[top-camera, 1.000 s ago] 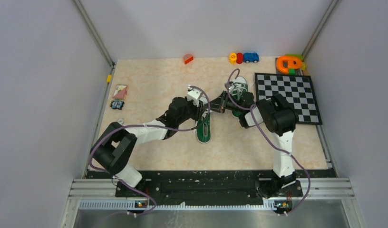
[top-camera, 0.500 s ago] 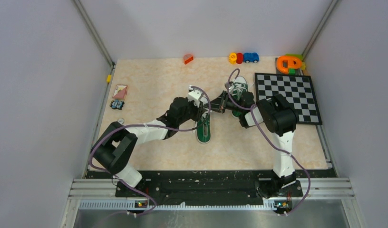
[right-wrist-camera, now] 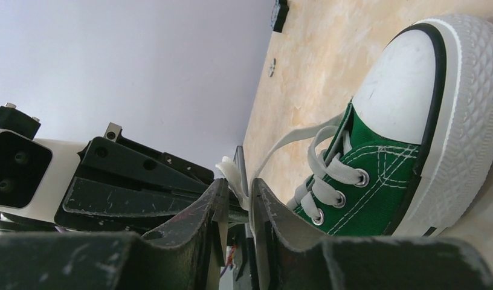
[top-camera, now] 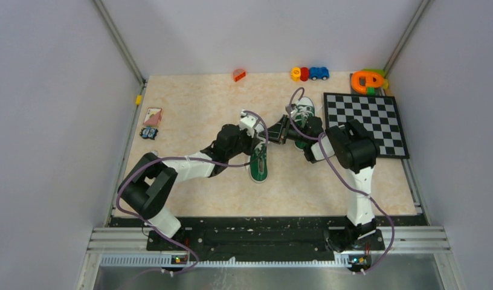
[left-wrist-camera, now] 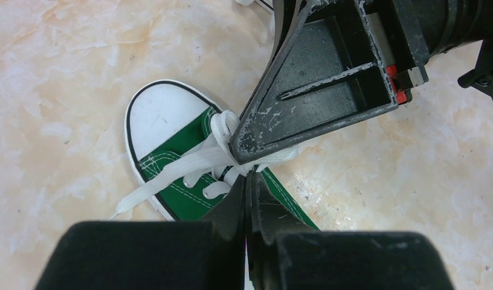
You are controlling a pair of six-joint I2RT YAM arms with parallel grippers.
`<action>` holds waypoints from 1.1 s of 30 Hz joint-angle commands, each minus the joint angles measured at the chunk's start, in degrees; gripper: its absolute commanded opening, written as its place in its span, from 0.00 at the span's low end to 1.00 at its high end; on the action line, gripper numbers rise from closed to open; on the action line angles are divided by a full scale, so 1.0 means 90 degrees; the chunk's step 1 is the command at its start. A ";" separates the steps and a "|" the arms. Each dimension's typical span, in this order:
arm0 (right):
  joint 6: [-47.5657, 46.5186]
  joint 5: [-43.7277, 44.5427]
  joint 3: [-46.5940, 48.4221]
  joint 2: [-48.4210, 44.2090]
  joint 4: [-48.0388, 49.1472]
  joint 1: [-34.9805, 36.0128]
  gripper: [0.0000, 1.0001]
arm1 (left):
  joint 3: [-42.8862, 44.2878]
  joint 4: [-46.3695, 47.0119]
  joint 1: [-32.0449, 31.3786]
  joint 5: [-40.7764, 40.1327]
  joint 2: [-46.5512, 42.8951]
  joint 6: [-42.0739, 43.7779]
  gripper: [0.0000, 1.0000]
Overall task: Tie the shoes
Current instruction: Cross the shoelace with the shoelace.
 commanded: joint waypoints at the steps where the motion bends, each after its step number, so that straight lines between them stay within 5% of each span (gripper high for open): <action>1: -0.0098 0.0013 -0.0027 -0.0358 0.0241 -0.0027 0.24 | 0.0073 0.0211 -0.0021 0.0208 -0.0152 0.0028 0.00; 19: -0.0157 -0.0057 -0.0049 -0.0349 0.0178 -0.0025 0.23 | 0.0520 0.0151 -0.0003 0.0332 0.0055 0.0205 0.00; 29: -0.0130 -0.0073 0.0029 -0.0392 0.0094 -0.0022 0.00 | 0.0501 -0.0102 0.0049 0.0267 0.0001 0.0264 0.00; 33: -0.0185 -0.0068 0.0051 -0.0425 -0.0017 -0.0027 0.00 | 0.0244 -0.0178 0.0089 0.0098 -0.0387 0.0254 0.16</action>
